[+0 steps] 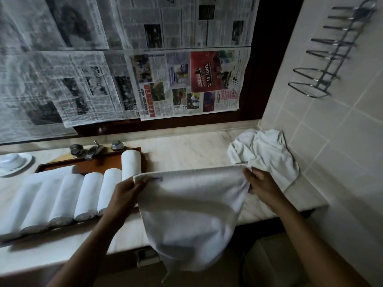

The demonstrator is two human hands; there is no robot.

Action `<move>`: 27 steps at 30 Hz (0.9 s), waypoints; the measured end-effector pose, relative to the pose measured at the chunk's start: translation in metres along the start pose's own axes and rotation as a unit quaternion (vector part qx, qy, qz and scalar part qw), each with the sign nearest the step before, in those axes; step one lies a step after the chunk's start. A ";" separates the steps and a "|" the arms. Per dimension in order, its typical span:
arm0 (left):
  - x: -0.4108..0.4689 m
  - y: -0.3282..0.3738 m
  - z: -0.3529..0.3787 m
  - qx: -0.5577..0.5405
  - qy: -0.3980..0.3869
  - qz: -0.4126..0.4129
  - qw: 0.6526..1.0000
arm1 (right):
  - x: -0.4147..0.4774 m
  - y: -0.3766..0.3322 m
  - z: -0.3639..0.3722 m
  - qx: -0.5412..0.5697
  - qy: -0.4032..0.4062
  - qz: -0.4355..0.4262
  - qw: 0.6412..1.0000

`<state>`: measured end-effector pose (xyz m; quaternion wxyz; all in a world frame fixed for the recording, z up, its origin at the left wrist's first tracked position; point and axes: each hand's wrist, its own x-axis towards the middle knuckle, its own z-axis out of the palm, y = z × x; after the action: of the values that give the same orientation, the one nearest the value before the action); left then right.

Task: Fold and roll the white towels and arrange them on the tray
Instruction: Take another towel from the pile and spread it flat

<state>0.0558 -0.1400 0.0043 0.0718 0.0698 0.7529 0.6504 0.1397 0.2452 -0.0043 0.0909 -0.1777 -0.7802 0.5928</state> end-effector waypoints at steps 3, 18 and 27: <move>-0.012 -0.028 -0.001 0.061 -0.024 -0.063 0.996 | -0.018 0.032 -0.001 -0.030 -0.031 0.055 0.998; 0.005 -0.031 0.015 0.115 -0.106 -0.155 0.975 | 0.020 0.049 -0.035 -0.128 -0.063 0.082 0.986; 0.107 -0.048 0.007 0.242 0.023 -0.050 0.969 | 0.108 0.031 -0.002 -0.142 0.014 -0.007 0.990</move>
<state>-0.0480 -0.1189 -0.0459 0.0683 0.0323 0.8921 0.4454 0.0458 0.2959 -0.0412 0.0796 -0.1915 -0.8566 0.4725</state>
